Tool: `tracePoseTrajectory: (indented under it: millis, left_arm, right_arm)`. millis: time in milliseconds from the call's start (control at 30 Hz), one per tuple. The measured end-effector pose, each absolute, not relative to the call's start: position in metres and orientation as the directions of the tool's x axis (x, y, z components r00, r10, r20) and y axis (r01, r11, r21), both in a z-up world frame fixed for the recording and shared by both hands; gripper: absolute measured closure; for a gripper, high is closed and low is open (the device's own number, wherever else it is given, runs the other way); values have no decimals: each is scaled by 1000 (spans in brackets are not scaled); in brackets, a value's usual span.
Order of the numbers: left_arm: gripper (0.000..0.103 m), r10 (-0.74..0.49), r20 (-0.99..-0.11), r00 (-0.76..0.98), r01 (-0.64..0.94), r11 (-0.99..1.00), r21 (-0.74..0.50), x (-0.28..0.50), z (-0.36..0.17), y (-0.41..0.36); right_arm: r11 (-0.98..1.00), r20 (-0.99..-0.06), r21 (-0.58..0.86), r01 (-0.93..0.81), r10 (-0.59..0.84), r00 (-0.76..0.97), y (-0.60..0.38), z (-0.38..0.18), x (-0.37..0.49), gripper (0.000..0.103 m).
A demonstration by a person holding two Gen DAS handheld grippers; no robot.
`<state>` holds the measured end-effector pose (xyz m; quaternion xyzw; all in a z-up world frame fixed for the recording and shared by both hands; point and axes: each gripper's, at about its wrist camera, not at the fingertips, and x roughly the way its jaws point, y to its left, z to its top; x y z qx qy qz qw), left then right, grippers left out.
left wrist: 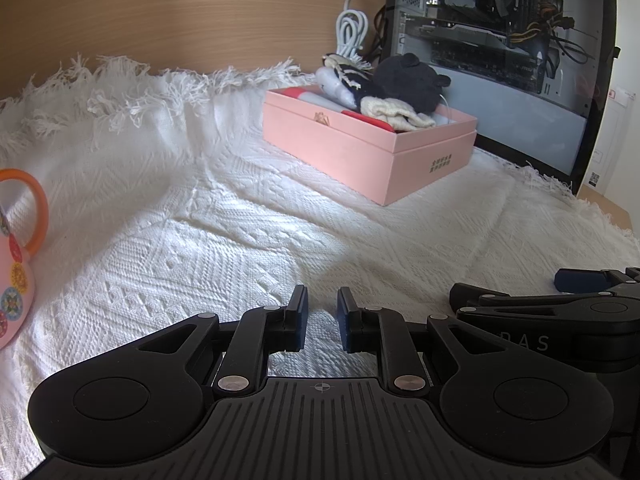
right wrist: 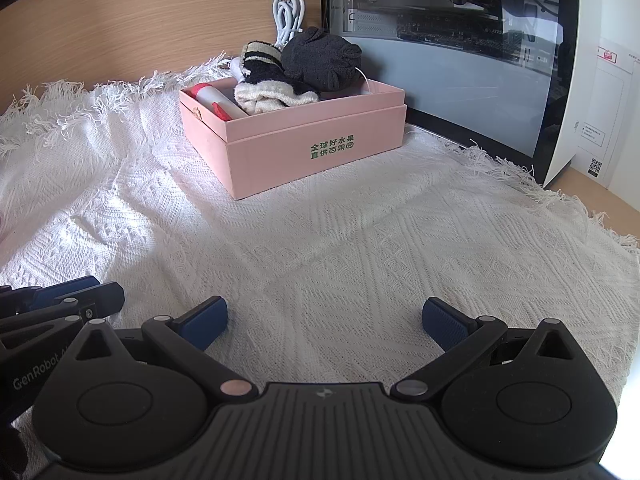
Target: Organize soft objects
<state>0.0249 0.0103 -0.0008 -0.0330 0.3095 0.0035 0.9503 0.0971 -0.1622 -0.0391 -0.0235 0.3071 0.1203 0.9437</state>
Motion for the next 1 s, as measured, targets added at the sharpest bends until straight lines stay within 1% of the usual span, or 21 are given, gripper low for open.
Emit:
tracePoseTrajectory:
  millis: [1000]
  left_arm:
    - [85,-12,-589,808,-5,1000,-27,25,-3,10]
  right_arm:
    - [970,-585,30,-240,212,783,-162,-39,97,0]
